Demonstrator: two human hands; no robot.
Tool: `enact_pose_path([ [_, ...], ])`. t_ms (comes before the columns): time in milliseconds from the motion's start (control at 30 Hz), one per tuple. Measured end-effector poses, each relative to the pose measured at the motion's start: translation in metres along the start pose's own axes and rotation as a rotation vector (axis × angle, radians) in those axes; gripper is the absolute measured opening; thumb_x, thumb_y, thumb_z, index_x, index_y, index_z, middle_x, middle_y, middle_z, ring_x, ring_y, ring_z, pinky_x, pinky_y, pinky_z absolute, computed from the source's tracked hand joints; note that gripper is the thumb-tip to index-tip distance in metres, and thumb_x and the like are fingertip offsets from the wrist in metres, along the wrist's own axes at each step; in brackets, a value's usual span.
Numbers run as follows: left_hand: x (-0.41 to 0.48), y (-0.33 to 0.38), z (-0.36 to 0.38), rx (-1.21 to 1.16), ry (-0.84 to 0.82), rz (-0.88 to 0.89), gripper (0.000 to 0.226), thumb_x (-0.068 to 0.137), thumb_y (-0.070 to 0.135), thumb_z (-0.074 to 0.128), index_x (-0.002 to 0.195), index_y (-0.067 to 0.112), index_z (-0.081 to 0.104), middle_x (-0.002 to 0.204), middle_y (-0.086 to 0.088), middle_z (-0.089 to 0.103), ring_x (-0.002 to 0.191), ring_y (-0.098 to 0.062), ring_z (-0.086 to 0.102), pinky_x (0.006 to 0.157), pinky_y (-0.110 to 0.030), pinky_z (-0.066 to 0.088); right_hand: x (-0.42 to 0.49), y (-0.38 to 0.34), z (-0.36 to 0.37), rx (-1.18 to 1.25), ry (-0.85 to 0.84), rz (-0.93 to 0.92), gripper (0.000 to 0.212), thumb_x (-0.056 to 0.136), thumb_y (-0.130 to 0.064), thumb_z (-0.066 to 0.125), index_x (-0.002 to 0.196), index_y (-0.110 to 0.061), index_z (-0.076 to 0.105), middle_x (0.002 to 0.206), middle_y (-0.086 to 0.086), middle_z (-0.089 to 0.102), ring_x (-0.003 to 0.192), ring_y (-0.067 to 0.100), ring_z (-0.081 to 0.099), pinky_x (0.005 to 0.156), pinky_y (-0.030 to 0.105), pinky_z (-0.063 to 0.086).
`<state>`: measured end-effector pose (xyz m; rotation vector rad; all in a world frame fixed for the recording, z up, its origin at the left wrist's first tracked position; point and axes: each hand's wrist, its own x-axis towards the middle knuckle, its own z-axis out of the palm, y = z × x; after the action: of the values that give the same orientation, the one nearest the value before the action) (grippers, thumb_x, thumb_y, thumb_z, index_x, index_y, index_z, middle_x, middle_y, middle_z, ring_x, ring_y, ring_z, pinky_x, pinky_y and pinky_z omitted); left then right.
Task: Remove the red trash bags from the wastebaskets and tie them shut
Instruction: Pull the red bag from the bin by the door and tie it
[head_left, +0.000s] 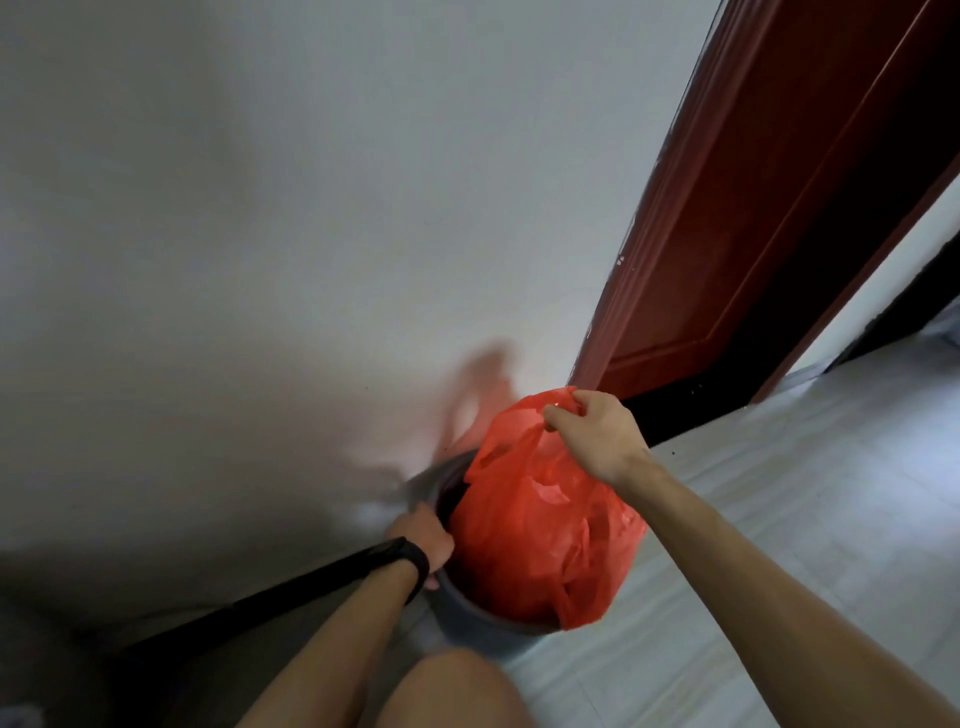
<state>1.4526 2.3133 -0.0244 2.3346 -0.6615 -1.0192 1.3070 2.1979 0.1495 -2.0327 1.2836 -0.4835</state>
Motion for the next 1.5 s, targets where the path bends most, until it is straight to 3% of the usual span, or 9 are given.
enact_pose_path([
  [133,0.004,-0.011,0.010,0.066,0.056,0.045,0.048,0.091,0.009,0.046,0.138,0.011,0.035,0.119,-0.019,0.059,0.080,-0.036,0.066,0.042,-0.030,0.053,0.006,0.003,-0.014,0.109,0.069,0.053,0.028,0.087,-0.026,0.058,0.063,-0.017,0.070,0.056,-0.005,0.061,0.053,0.014,0.054,0.055,0.028,0.043],
  [233,0.005,-0.029,0.019,0.308,0.088,0.094,0.060,0.092,0.013,0.049,0.146,0.007,0.023,0.125,-0.020,0.061,0.110,-0.037,0.062,0.084,-0.039,0.053,0.020,0.002,-0.045,0.479,0.237,0.118,0.039,0.091,-0.023,0.055,0.052,-0.016,0.055,0.045,-0.004,0.043,0.037,0.011,0.038,0.043,0.025,0.032],
  [300,0.005,-0.038,0.024,0.341,0.084,0.128,0.060,0.092,0.016,0.049,0.146,0.006,0.023,0.128,-0.021,0.060,0.117,-0.036,0.059,0.095,-0.039,0.047,0.025,-0.009,-0.075,0.565,0.342,0.071,0.035,0.091,-0.026,0.054,0.057,-0.017,0.050,0.045,-0.003,0.039,0.035,0.011,0.036,0.040,0.027,0.033],
  [567,0.003,-0.006,0.018,0.204,0.072,0.161,0.042,0.095,0.029,0.052,0.132,0.013,0.042,0.123,-0.020,0.063,0.108,-0.036,0.063,0.079,-0.036,0.051,0.007,-0.036,-0.098,0.495,0.461,-0.138,0.035,0.095,-0.031,0.050,0.063,-0.023,0.037,0.054,-0.006,0.035,0.050,0.014,0.035,0.046,0.029,0.033],
  [700,0.008,-0.003,0.005,-0.095,-0.067,-0.002,0.036,0.095,0.037,0.054,0.118,0.010,0.057,0.109,-0.016,0.067,0.079,-0.031,0.069,0.055,-0.038,0.061,0.002,-0.046,-0.112,0.544,0.495,-0.180,0.034,0.095,-0.033,0.051,0.065,-0.024,0.037,0.056,-0.006,0.037,0.052,0.013,0.037,0.046,0.027,0.035],
  [900,0.009,-0.004,-0.011,-0.037,-0.229,-0.009,0.021,0.092,0.026,0.052,0.095,0.010,0.064,0.091,-0.012,0.068,0.073,-0.028,0.069,0.061,-0.034,0.059,-0.003,-0.050,-0.117,0.554,0.505,-0.149,0.034,0.096,-0.031,0.051,0.064,-0.024,0.039,0.053,-0.009,0.038,0.048,0.009,0.037,0.048,0.028,0.036],
  [1200,-0.035,0.135,-0.060,0.147,-0.046,0.558,0.029,0.088,0.013,0.052,0.113,0.017,0.066,0.109,-0.003,0.071,0.101,-0.023,0.067,0.087,-0.032,0.053,-0.017,-0.067,-0.180,0.638,0.700,-0.196,0.027,0.088,-0.038,0.052,0.066,-0.026,0.041,0.062,-0.008,0.047,0.056,0.011,0.044,0.064,0.038,0.041],
  [1400,-0.121,0.235,-0.049,-0.055,-0.064,0.923,0.040,0.097,0.043,0.050,0.132,0.024,0.052,0.121,0.006,0.062,0.104,-0.009,0.058,0.084,-0.020,0.043,-0.033,-0.045,-0.245,0.588,0.857,-0.196,0.019,0.082,-0.038,0.055,0.069,-0.024,0.050,0.067,-0.001,0.053,0.064,0.019,0.050,0.067,0.042,0.044],
  [1500,-0.148,0.257,-0.021,-0.046,-0.198,1.069,0.066,0.083,0.064,0.059,0.139,0.034,0.041,0.129,0.011,0.054,0.115,-0.007,0.055,0.099,-0.026,0.042,-0.041,-0.020,-0.256,0.541,0.814,-0.149,0.017,0.082,-0.033,0.054,0.073,-0.019,0.056,0.066,-0.002,0.058,0.060,0.016,0.052,0.065,0.038,0.044],
])
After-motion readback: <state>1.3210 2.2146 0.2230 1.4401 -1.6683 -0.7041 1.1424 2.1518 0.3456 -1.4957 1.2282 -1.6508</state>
